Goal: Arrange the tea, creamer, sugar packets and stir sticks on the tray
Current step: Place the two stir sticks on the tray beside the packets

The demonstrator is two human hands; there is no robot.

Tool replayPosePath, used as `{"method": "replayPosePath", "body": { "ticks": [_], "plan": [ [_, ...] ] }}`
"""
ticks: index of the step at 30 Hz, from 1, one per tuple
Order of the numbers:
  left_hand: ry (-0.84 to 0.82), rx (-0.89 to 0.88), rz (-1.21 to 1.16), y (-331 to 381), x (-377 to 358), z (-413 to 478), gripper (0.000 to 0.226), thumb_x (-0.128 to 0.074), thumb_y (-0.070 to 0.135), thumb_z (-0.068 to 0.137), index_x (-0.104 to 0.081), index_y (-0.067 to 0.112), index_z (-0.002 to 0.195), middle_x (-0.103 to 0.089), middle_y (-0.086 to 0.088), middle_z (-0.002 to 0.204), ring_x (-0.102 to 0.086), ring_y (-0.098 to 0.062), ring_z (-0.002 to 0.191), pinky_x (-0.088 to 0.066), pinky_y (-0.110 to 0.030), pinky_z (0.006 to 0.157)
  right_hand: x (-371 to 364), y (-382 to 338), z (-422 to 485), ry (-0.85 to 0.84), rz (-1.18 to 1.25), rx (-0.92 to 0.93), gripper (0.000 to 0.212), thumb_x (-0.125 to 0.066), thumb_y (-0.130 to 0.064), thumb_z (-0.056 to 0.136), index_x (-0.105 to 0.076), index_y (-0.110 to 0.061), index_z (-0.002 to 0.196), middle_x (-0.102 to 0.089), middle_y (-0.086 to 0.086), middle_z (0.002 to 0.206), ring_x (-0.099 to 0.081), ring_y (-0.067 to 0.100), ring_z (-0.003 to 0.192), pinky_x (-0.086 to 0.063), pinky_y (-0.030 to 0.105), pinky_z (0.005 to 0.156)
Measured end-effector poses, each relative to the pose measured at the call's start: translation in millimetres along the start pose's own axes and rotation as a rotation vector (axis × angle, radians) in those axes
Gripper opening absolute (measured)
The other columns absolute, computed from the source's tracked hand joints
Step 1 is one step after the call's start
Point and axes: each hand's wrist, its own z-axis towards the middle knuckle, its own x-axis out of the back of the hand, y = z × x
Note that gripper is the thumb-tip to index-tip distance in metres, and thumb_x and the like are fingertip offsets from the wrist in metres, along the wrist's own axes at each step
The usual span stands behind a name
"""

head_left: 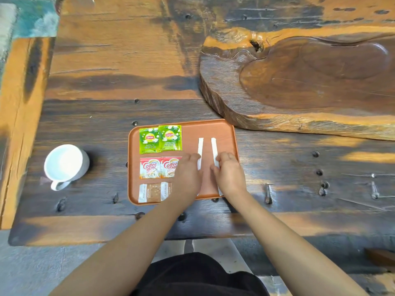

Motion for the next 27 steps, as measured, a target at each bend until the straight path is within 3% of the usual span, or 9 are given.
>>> {"method": "replayPosePath", "body": {
  "ticks": [8, 16, 27],
  "plan": [
    [0.012, 0.039, -0.022, 0.4, -11.2, -7.2, 0.044, -0.045, -0.004, 0.080, -0.052, 0.006, 0.123, -0.053, -0.016, 0.127, -0.053, -0.033, 0.111, -0.043, -0.037, 0.089, -4.8, -0.3, -2.3, 0.056, 0.005, -0.079, 0.022, -0.049, -0.003, 0.084, -0.054, -0.004, 0.105, -0.055, 0.018, 0.113, -0.055, 0.035, 0.100, -0.044, 0.037, 0.076],
    [0.010, 0.040, -0.036, 0.8, -11.2, -8.6, 0.044, -0.042, -0.004, 0.082, -0.050, 0.007, 0.125, -0.051, -0.016, 0.128, -0.051, -0.033, 0.112, -0.044, -0.041, 0.092, -1.9, 3.7, -1.7, 0.073, 0.035, -0.084, 0.021, -0.049, -0.004, 0.085, -0.054, -0.002, 0.105, -0.055, 0.019, 0.113, -0.057, 0.037, 0.096, -0.047, 0.038, 0.079],
    [0.025, 0.057, -0.053, 1.2, -12.9, -7.2, 0.046, -0.045, -0.003, 0.082, -0.050, 0.007, 0.126, -0.051, -0.015, 0.128, -0.052, -0.031, 0.111, -0.042, -0.036, 0.089, -3.8, 3.6, 2.2, 0.069, 0.045, -0.106, 0.023, -0.050, -0.005, 0.086, -0.053, -0.002, 0.108, -0.056, 0.018, 0.113, -0.056, 0.035, 0.099, -0.046, 0.037, 0.083]
  ]
}}
